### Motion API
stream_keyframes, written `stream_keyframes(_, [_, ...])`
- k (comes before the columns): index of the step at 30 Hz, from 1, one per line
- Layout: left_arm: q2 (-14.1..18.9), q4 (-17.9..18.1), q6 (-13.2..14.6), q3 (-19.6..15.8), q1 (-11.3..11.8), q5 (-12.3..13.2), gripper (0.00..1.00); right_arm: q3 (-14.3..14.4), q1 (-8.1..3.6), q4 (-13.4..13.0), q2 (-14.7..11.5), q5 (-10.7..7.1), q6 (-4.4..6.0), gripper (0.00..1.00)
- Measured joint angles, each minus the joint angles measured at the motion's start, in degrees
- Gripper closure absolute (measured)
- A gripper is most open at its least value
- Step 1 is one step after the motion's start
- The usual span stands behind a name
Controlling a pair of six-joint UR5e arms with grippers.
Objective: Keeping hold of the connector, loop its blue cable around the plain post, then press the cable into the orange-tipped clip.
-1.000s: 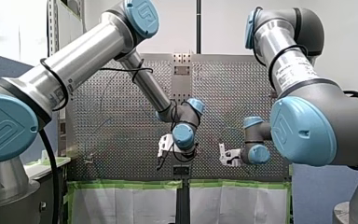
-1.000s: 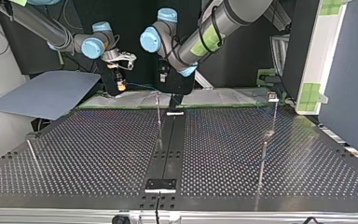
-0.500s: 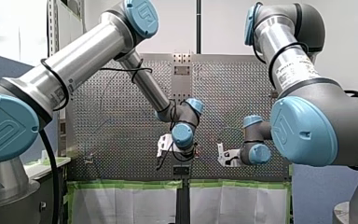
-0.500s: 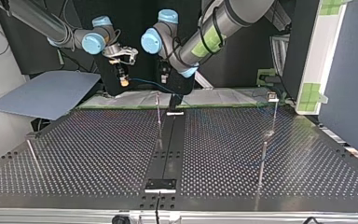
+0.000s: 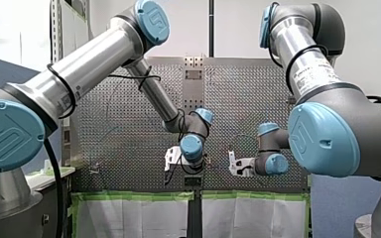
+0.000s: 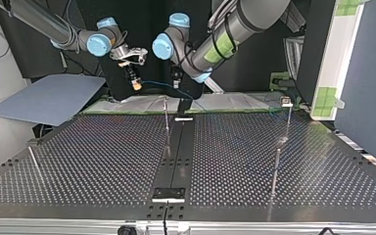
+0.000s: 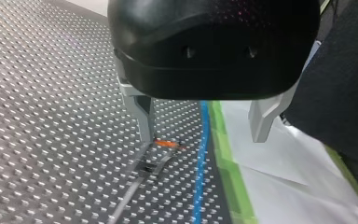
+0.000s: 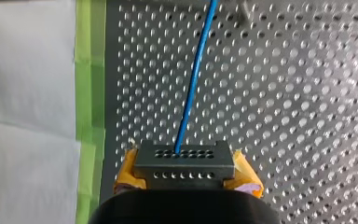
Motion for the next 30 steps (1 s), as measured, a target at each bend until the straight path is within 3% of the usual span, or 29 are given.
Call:
stream_keyframes(5, [-2.13,1.7,-0.93,-0.79,0.41,1.07,0.0,0.0,0.21,-0.11,0.0,-2.26,0.47,1.0])
stream_keyframes(8, [-2.75,3.23,-1.37,-1.03,0.7,1.05,0.0,0.0,0.27,-0.17,0.0,-2.68,0.6,1.0])
stream_keyframes(15, [-2.97,6.95,-1.66,-1.13,1.89,0.49,0.0,0.0,0.41,-0.53,0.01,-2.83,1.23,1.0])
stream_keyframes(23, [-3.0,8.35,-1.66,-1.13,2.92,0.6,0.0,0.01,0.46,-0.84,0.0,-2.84,1.38,1.0])
stream_keyframes(30, [-3.0,9.72,-1.63,-0.73,3.9,2.67,0.0,0.0,0.47,-1.08,0.01,-2.84,1.47,1.0])
